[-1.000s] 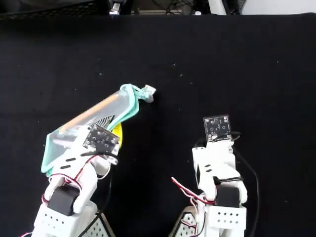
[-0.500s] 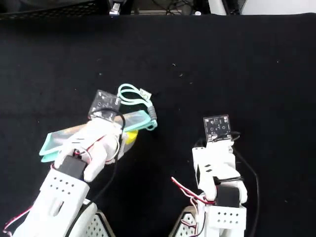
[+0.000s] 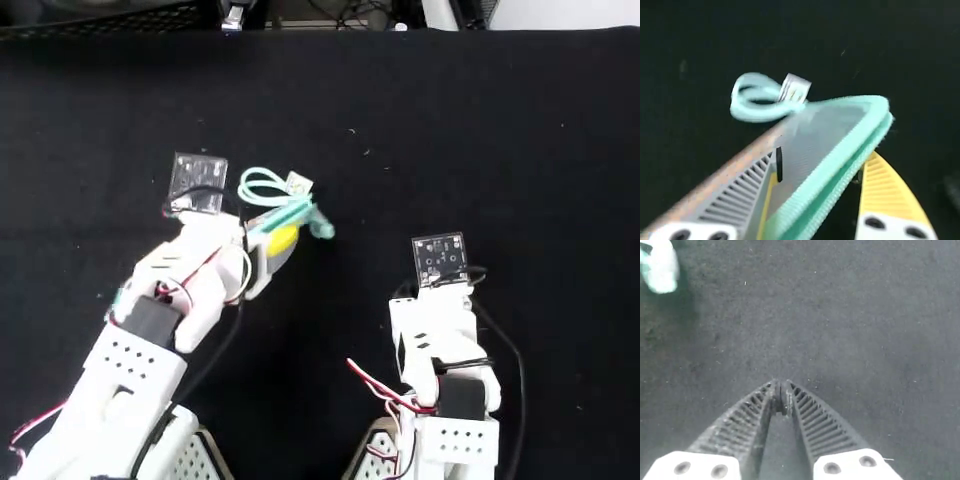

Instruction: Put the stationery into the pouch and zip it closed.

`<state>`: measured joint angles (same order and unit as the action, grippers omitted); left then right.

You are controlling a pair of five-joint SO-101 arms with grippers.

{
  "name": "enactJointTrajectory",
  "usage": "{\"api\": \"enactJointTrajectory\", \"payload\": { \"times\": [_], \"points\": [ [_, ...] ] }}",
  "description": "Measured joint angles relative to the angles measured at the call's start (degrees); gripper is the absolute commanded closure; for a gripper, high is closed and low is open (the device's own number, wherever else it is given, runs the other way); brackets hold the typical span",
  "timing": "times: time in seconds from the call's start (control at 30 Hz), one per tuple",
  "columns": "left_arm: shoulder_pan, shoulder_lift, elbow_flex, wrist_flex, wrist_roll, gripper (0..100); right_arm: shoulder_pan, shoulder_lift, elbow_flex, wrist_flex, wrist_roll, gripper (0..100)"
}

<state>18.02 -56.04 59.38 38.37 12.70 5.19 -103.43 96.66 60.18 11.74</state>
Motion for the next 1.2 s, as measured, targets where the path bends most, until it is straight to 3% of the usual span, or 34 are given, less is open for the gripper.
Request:
{"api": "enactJointTrajectory", "payload": {
  "times": [0.23,0.5,0.57,0.77,0.9,1.2],
  "points": [
    [3.0,9.1,-14.1,-1.1,0.0,73,0.0,0.0,0.0,0.0,0.0,98.4],
    [3.6,16.4,-15.8,-0.6,-4.4,74,0.0,0.0,0.0,0.0,1.4,98.4],
    [2.6,15.2,-16.3,2.7,-4.7,74,0.0,0.0,0.0,0.0,1.4,98.4],
    [-5.5,4.7,-16.4,21.2,-15.6,74,0.0,0.0,0.0,0.0,1.4,98.4],
    [-13.8,-7.1,-12.8,31.6,-17.1,74,0.0,0.0,0.0,0.0,1.4,98.4],
    [-29.1,-40.6,13.1,32.1,-17.4,74,-6.1,0.0,0.0,1.3,1.4,98.4]
  ]
}}
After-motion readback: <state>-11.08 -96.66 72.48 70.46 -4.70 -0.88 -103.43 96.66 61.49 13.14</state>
